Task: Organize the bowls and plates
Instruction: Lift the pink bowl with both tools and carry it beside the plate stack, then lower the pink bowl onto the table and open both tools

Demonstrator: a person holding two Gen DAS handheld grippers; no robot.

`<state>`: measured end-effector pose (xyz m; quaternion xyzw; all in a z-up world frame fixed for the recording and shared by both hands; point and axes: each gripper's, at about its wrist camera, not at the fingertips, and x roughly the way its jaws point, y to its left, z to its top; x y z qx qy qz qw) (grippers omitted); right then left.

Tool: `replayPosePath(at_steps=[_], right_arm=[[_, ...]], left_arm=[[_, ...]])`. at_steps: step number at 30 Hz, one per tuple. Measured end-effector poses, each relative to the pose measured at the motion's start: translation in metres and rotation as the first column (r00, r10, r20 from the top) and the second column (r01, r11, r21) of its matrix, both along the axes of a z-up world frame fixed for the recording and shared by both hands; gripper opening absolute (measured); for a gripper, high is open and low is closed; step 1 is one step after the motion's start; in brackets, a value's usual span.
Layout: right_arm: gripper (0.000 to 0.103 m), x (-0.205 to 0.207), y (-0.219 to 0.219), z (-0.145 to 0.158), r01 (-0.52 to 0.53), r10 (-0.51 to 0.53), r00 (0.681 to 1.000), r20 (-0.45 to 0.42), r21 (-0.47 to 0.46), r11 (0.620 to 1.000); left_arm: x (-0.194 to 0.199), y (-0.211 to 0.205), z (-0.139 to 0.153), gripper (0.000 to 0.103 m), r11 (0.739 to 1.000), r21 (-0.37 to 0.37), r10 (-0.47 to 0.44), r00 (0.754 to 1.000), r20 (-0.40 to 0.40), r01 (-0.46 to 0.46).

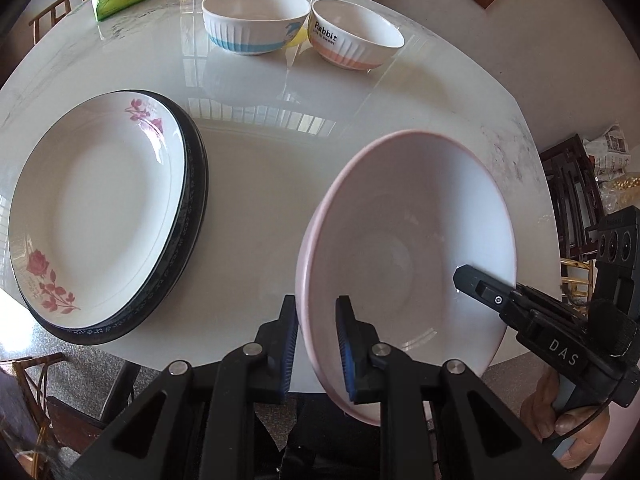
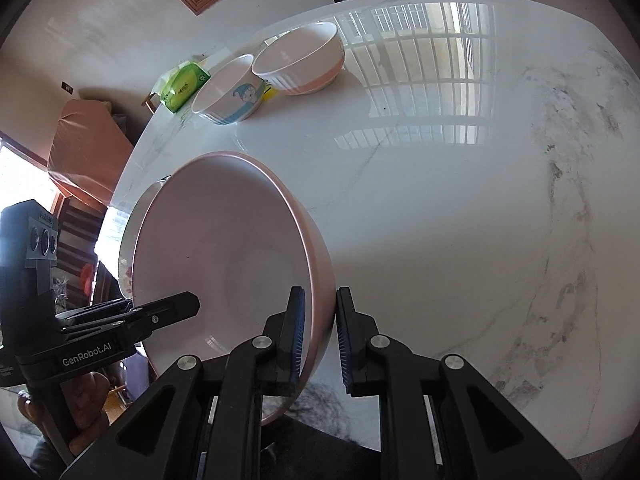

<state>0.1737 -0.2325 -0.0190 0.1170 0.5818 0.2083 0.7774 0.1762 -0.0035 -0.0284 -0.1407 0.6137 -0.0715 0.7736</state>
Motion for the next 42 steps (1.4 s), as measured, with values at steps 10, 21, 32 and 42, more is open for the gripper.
replayPosePath(at_steps=[10, 21, 32, 42], right_arm=[[0.015, -0.005, 0.011, -0.007, 0.019, -0.020, 0.999, -0.044, -0.017, 1.000], [0.023, -0.007, -0.004, -0.001, 0.097, -0.096, 0.995, -0.009, 0.088, 0.991], [0.027, -0.015, -0.019, 0.052, 0.098, -0.093, 0.954, 0.286, -0.002, 0.995], [0.027, 0.002, -0.009, 0.074, -0.014, 0.007, 0.975, 0.223, 0.026, 1.000]], left_arm=[[0.005, -0.004, -0.013, 0.020, 1.000, -0.004, 0.006, 1.000, 0.010, -0.006], [-0.005, 0.021, -0.008, 0.034, 0.992, -0.106, 0.073, 0.993, 0.091, -0.063], [-0.058, 0.063, 0.057, 0.067, 0.964, -0.246, 0.197, 0.882, 0.429, -0.096], [-0.008, 0.079, 0.067, 0.066, 0.988, -0.149, 0.087, 0.942, 0.323, -0.040]])
